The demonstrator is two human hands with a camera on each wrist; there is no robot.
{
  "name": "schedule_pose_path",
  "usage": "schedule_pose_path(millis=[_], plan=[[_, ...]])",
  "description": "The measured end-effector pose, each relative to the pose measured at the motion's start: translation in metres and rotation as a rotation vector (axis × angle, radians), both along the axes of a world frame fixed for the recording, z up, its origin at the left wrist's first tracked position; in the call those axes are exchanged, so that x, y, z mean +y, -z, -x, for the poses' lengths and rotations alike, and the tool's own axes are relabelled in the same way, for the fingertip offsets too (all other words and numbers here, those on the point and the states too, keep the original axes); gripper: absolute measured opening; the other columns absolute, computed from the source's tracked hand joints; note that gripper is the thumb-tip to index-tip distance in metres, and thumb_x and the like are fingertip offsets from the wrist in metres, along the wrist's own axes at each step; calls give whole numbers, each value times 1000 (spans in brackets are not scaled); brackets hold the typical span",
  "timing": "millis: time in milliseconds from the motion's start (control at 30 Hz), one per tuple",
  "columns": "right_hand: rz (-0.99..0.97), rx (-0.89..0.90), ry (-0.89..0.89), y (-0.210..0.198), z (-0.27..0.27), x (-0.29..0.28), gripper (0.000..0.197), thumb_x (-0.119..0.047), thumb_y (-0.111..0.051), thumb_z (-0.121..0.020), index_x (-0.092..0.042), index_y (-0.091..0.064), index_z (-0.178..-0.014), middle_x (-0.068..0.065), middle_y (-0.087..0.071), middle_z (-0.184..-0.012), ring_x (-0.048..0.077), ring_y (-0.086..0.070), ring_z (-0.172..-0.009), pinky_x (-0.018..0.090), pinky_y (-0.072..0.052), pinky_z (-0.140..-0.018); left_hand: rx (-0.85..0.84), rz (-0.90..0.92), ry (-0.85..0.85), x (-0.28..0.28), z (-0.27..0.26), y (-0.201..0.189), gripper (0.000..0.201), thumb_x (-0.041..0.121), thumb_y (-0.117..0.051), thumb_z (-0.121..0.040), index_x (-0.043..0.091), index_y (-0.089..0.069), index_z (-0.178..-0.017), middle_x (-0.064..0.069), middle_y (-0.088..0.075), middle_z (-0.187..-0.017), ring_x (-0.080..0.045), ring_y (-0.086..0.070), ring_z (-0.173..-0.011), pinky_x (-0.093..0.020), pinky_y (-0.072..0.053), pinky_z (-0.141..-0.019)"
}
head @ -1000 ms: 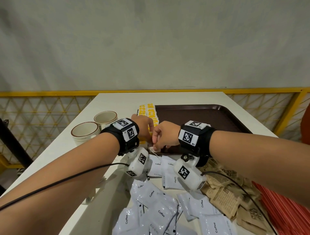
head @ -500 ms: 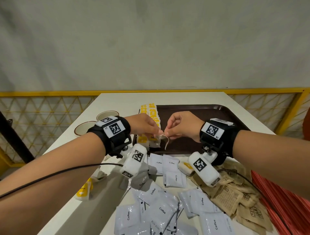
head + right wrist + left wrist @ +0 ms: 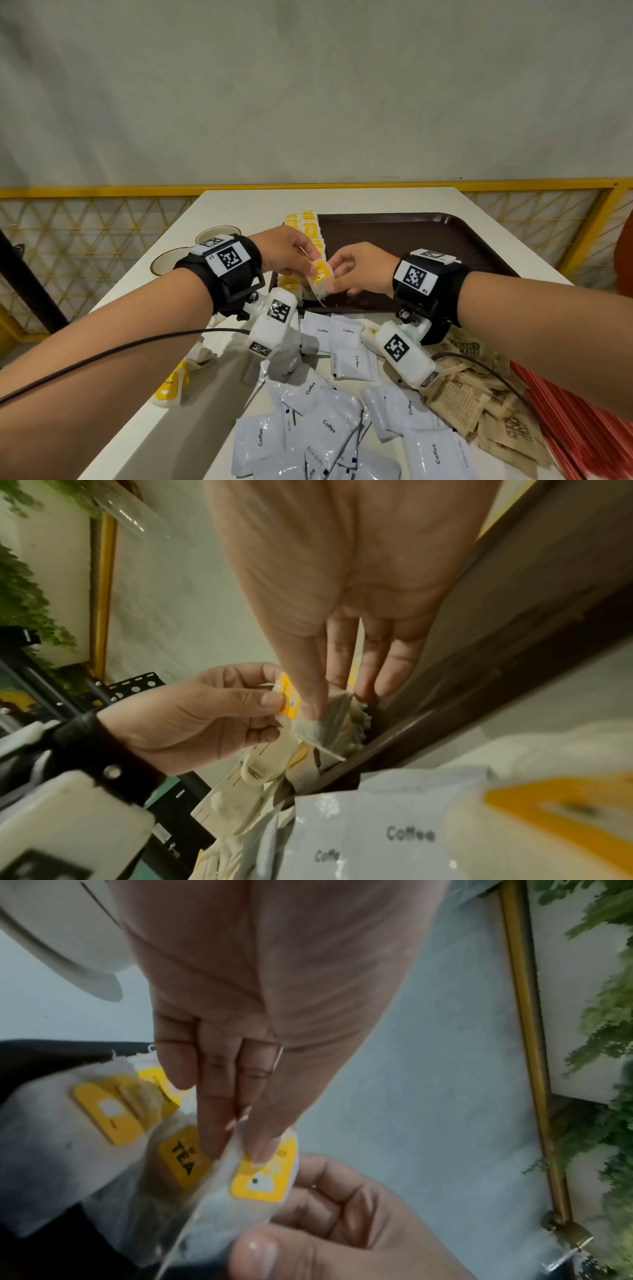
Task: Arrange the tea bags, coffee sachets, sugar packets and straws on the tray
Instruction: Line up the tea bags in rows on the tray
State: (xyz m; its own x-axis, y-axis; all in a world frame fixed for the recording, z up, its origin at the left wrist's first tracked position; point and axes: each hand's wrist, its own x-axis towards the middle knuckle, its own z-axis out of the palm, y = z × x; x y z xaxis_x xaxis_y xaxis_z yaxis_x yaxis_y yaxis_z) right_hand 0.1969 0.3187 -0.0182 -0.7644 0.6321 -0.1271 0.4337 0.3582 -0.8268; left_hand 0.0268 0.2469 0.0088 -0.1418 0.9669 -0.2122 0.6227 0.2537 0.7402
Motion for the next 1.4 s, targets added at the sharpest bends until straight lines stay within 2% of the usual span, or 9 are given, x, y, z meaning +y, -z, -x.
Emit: schedule_pose_path(millis=[167,267,633,800,900,1067,1233,1333,1400], plan=[[51,-70,10,7,10,-5,20,2,-76,-76,-10,-61,-79,18,-66,-86,24,-64,-76,32,-56,-73,309,11,34,3,-4,5,13,12,-76,-77,21,-67,-82,5,-65,-77,-11,-59,-75,-27,-52,-77],[-8,-97,4,9,15,-4,21,-3,-80,-73,-12,-61,-76,10,-67,-77,21,-64,-74,28,-56,-68,407,-4,25,5,-6,10,12,14,-76,-76,21,-68,-80,9,-63,-77,-9,-59,-77,-28,-51,-81],[49,-93,-7,8,14,1,23,-12,-80,-75,-10,-59,-67,12,-67,-74,16,-61,-63,20,-51,-56,401,-208,-128,8,7,14,11,15,-79,-74,16,-68,-77,11,-57,-71,-8,-54,-70,-21,-43,-63],[87,-172,-74,5,13,5,6,-16,-74,-82,-15,-71,-76,4,-67,-75,13,-61,-73,22,-49,-64,314,-223,-203,1,22,10,6,12,-76,-77,13,-70,-76,9,-59,-69,-9,-54,-70,-22,-44,-67],[195,-83,61,4,15,10,11,-6,-68,-86,-8,-66,-75,5,-65,-65,15,-62,-67,23,-53,-65,344,-170,-147,-1,16,11,6,15,-73,-81,11,-74,-86,8,-62,-75,-5,-53,-71,-20,-44,-69],[202,56,237,12,22,15,18,12,-63,-83,-5,-62,-76,15,-64,-80,21,-64,-73,33,-56,-79,406,-115,-153,4,9,15,12,19,-70,-84,14,-75,-93,-1,-68,-96,-12,-57,-87,-26,-47,-80],[218,91,254,19,26,14,18,11,-64,-82,-6,-65,-77,21,-64,-95,26,-64,-88,31,-57,-78,347,-145,-220,5,9,16,16,18,-67,-86,13,-71,-100,-1,-63,-105,-12,-53,-92,-24,-41,-79],[283,125,318,17,26,17,17,12,-57,-86,-2,-64,-82,15,-62,-86,25,-61,-91,32,-56,-81,83,-241,-351,-1,9,20,25,13,-55,-93,10,-62,-117,-1,-57,-117,-15,-52,-106,-25,-41,-87],[244,101,314,19,27,22,21,9,-54,-88,4,-63,-107,7,-59,-83,25,-58,-92,39,-53,-92,-150,-269,-433,-6,5,22,33,16,-49,-97,8,-54,-129,-3,-53,-131,-18,-49,-118,-28,-38,-99]])
